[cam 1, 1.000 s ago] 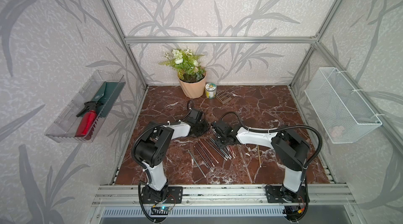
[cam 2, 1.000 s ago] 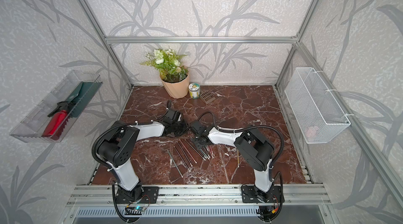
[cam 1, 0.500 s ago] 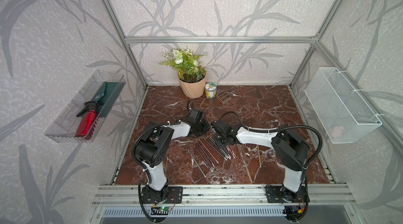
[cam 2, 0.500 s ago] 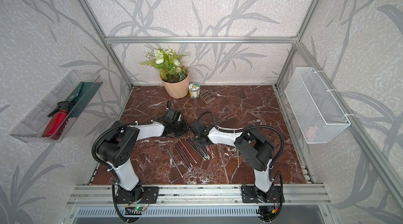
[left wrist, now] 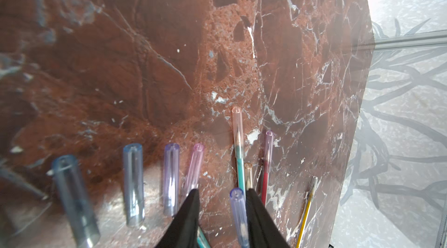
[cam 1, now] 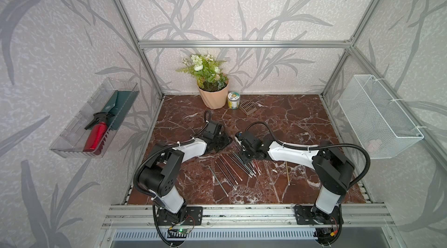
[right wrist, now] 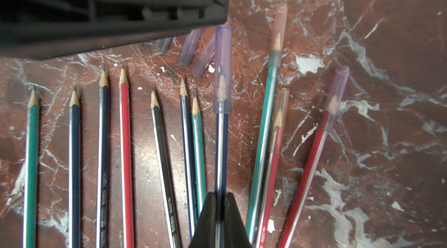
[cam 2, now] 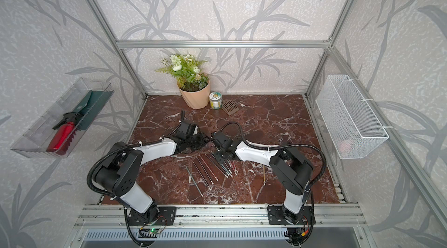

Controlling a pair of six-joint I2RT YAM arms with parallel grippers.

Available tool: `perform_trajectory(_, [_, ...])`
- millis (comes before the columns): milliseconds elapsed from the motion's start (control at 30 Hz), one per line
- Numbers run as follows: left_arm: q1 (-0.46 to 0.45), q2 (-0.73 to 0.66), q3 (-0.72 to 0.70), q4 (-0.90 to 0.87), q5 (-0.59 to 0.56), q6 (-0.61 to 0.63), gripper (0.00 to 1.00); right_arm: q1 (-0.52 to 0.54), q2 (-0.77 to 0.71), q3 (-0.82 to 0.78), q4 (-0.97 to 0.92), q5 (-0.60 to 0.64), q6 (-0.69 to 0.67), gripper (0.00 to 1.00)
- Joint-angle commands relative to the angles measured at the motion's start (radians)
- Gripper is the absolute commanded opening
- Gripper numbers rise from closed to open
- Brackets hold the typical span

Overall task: Remove the protective cover of the pencils
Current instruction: Pick up the pencil from the center of the board.

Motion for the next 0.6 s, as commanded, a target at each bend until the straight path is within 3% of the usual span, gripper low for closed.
perform_trajectory(0, [-0.007, -0.034, -0.021, 0.01, -0.02, 0.001, 0.4, -0.004, -0.06, -0.03, 0.036, -0.025, -0.001, 0.0])
perform_trajectory(567, [-0.009, -0.119, -0.122, 0.173, 0.02, -0.039, 0.54, 0.017, -0.074, -0.016, 0.063, -0.063, 0.004, 0.0])
